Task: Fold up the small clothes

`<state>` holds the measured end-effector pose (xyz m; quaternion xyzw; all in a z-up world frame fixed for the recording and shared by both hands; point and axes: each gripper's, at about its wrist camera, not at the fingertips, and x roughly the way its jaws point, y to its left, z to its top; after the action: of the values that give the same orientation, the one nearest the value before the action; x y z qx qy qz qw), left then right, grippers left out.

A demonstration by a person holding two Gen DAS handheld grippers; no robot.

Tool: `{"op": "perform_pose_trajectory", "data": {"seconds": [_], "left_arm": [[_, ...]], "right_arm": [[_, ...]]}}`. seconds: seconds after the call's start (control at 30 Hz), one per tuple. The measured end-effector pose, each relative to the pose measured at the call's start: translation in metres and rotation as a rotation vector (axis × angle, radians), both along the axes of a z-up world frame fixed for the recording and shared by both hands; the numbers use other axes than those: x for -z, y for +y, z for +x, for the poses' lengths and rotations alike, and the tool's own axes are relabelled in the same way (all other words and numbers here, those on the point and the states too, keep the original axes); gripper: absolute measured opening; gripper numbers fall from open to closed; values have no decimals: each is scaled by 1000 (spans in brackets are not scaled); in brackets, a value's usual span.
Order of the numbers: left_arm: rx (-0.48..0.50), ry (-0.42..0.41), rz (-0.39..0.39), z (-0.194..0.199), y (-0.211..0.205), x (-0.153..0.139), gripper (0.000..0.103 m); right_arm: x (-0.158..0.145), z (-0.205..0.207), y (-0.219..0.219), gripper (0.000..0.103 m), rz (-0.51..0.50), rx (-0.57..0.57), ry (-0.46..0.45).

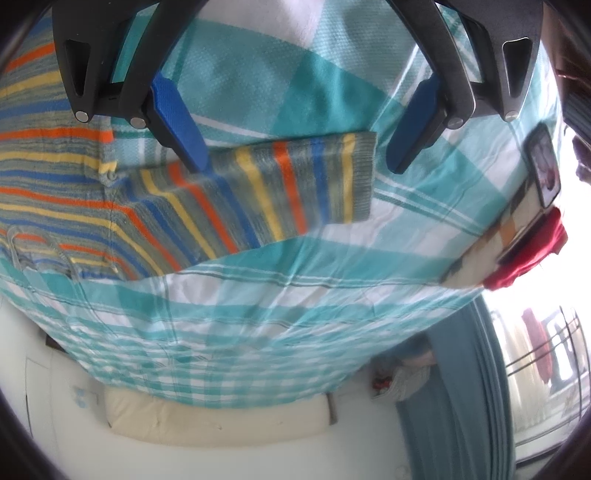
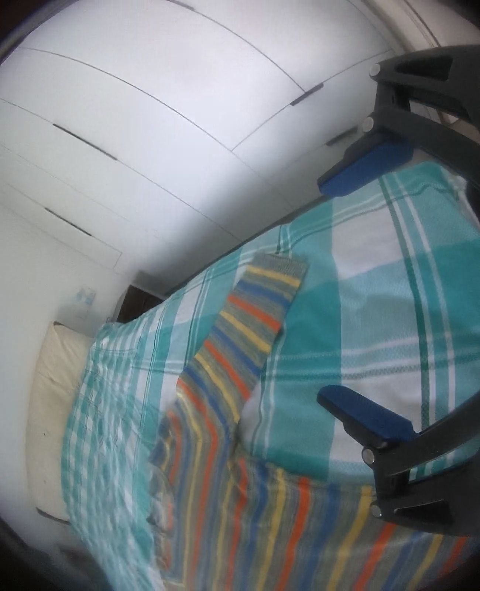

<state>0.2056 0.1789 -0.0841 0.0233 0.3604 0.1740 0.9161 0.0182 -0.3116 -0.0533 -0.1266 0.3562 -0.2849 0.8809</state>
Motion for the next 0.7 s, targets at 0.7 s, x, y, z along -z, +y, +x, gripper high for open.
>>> {"op": "perform_pose_trajectory", "data": {"seconds": [0.7], "left_arm": [[-25, -14, -41, -2, 10, -5, 98]], "right_arm": [[-26, -4, 24, 101, -37, -5, -22]]}}
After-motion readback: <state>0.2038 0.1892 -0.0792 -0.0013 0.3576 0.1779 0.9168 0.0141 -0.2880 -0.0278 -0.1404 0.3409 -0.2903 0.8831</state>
